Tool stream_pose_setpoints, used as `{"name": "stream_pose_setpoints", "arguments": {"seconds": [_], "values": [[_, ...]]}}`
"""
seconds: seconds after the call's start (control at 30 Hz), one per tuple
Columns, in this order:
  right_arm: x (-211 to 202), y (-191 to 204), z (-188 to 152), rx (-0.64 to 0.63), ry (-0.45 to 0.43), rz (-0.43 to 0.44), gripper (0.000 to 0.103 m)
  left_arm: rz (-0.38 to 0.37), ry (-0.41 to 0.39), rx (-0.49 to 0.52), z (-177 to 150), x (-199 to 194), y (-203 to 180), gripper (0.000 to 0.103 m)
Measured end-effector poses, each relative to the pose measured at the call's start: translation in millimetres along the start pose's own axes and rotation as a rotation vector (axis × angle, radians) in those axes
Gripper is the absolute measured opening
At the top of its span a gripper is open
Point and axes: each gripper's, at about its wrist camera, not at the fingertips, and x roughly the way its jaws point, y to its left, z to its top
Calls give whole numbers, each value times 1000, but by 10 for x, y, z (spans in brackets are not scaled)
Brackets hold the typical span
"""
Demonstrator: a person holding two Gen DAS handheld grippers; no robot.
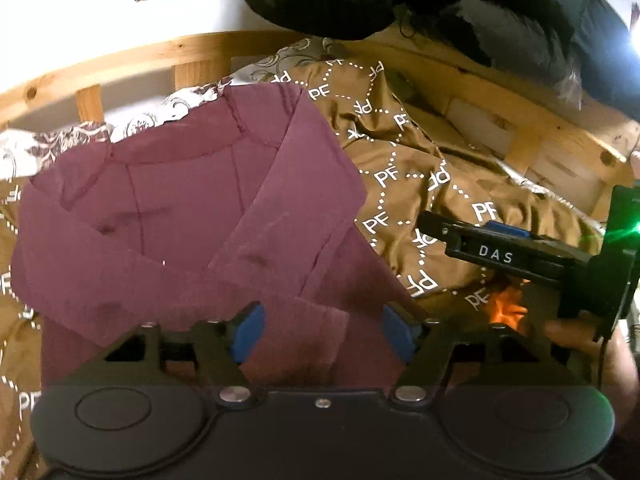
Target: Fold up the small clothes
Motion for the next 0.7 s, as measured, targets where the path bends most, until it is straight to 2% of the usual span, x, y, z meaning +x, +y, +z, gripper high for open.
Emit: {"name": "stream_pose_setpoints", "arguments": {"seconds": [0.07,0.17,0.23,0.3,0.43,0.5,0.57,0.7], "values": [[-16,48,-10,-8,-5,65,103,3,-2,-21,-52,-83,92,80],[-46,168,-34,-47,-10,165,102,53,-9,-47,-123,-208,309,86],[-59,282,-74,-81,-3,235,102,124,-11,-68,-164,-280,508,89],[-46,429,-133,-134,30,292,94,228,-9,-98,-188,-333,778,89],[51,692,-278,-252,122,351,69,407,-19,-179,-165,-376,1403,88],[122,767,-335,-287,175,353,52,451,-28,-220,-146,-360,1715,85],[208,812,-381,-302,247,362,9,466,-42,-253,-113,-326,1955,85],[200,769,-365,-299,315,373,5,454,-69,-305,-15,-177,2292,85]]}}
